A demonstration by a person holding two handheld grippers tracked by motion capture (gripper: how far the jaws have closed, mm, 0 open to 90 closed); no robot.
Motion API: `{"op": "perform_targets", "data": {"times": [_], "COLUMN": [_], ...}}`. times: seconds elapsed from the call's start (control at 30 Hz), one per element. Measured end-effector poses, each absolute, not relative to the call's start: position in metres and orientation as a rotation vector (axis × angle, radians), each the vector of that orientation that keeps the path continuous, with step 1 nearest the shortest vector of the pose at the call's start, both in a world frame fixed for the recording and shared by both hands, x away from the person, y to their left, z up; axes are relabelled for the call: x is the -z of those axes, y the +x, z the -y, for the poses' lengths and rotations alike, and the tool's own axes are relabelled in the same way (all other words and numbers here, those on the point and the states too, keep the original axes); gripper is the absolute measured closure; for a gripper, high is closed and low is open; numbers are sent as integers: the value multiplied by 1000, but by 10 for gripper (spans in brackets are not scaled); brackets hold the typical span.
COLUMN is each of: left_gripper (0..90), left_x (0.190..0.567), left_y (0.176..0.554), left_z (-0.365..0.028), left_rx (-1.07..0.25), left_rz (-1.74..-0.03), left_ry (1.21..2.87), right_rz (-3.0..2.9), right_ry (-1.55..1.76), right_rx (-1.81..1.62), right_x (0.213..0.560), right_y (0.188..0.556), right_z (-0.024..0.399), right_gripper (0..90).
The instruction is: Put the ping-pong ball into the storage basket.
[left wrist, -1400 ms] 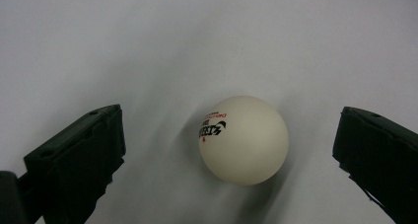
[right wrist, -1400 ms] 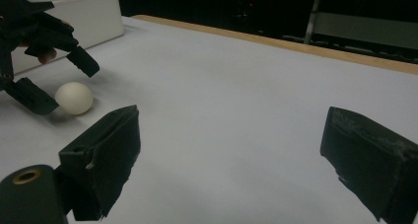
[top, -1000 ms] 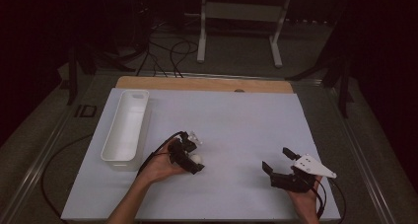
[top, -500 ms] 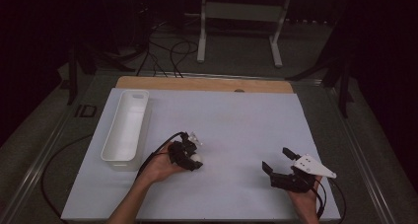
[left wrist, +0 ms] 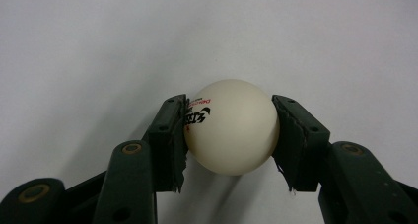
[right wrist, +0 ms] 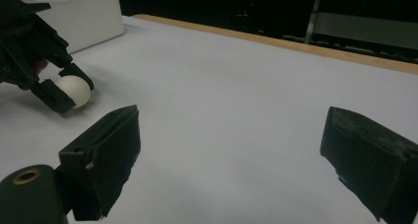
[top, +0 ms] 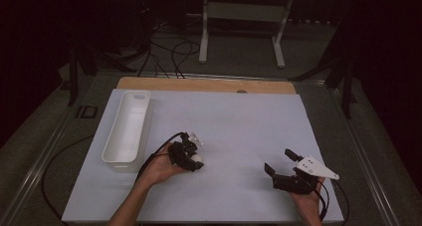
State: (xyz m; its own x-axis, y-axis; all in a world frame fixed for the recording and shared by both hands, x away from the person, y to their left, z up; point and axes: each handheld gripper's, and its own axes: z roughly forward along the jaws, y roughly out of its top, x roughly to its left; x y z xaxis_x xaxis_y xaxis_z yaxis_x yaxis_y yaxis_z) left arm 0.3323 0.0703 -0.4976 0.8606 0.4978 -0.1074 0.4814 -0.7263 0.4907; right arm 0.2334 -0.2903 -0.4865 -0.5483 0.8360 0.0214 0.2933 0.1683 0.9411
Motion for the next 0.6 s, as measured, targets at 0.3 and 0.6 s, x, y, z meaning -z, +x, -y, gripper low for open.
{"op": "perform_targets", "data": {"times": [0.3,0.6], "left_gripper": [511,511], "left_x": [494,488], "left_y": [331,329], "left_z": [-71,-72], "left_rx": [-48,-62], "left_rz": [-717,-725], "left_ry": [2522,2523], "right_rz": [-1936,-1936], "right_ry": [1067,1067], "right_rx": [-1377,-1378], "right_x": [487,487], "right_y": [233,233], "right_z": [290,289], "right_gripper": [79,79]}}
